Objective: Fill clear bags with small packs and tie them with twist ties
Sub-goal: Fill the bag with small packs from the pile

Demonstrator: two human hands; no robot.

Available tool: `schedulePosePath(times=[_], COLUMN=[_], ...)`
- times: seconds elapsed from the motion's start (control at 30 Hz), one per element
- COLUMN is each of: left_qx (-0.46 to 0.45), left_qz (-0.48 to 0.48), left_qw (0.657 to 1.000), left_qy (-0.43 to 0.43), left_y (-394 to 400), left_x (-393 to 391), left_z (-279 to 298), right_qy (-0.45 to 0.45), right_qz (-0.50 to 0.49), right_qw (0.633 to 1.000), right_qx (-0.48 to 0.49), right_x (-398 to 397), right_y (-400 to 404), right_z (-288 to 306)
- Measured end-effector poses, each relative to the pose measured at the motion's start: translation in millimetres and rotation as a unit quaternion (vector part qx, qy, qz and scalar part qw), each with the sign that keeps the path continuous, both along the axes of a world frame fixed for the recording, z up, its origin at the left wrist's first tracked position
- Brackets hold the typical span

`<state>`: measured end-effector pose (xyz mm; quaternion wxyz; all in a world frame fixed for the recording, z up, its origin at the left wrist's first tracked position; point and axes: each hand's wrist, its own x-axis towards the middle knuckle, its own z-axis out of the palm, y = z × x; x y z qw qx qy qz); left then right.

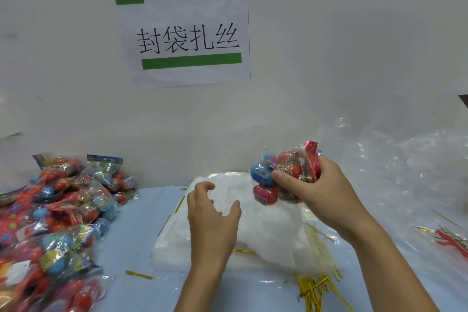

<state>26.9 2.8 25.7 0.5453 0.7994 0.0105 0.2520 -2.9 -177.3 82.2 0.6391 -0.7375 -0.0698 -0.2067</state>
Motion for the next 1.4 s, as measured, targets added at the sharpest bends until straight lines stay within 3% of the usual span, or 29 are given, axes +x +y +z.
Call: schedulePosePath(times=[0.17, 0.27, 0.4, 0.47, 0.6, 0.8, 0.93, 1.1, 1.3, 1.4], left_qx=[0.077, 0.059, -0.083, -0.129, -0.137, -0.115, -0.043, 0.003, -0.081, -0.071], left_qz=[-0.005, -0.009, -0.028, -0.032, -0.029, -0.066, -0.079, -0.071, -0.12, -0.117], left_qw=[0.984, 0.991, 0.995, 0.991, 0.99, 0.99, 0.992, 0.993, 0.989, 0.988], left_qy=[0.157, 0.116, 0.047, 0.034, -0.005, -0.045, -0.082, -0.09, 0.041, 0.067], left_y=[-7, -6, -5, -5, -3, -4, -7, -9, -6, -5], left_x=[0, -1, 0, 0, 2, 0, -1, -1, 2, 3], left_z=[-9, -8, -1, 2, 2, 4, 2, -2, -8, -8], right_qy=[0.022, 0.012, -0.018, -0.033, -0.017, 0.091, 0.108, 0.057, 0.008, -0.014], right_qz=[-0.008, -0.047, -0.083, -0.062, 0.049, 0.142, 0.068, -0.056, -0.039, -0.061], right_qw=[0.998, 0.996, 0.992, 0.995, 0.997, 0.97, 0.968, 0.975, 0.987, 0.988], right_qx=[-0.061, -0.072, -0.088, -0.071, -0.053, -0.177, -0.217, -0.208, -0.157, -0.14], right_x=[1, 1, -1, -3, -10, -11, -2, 6, 11, 13], right_y=[1, -1, -2, -1, 0, -1, 2, 8, 20, 25], right_z=[-3, -3, 1, 4, 12, 8, -3, -12, -24, -31])
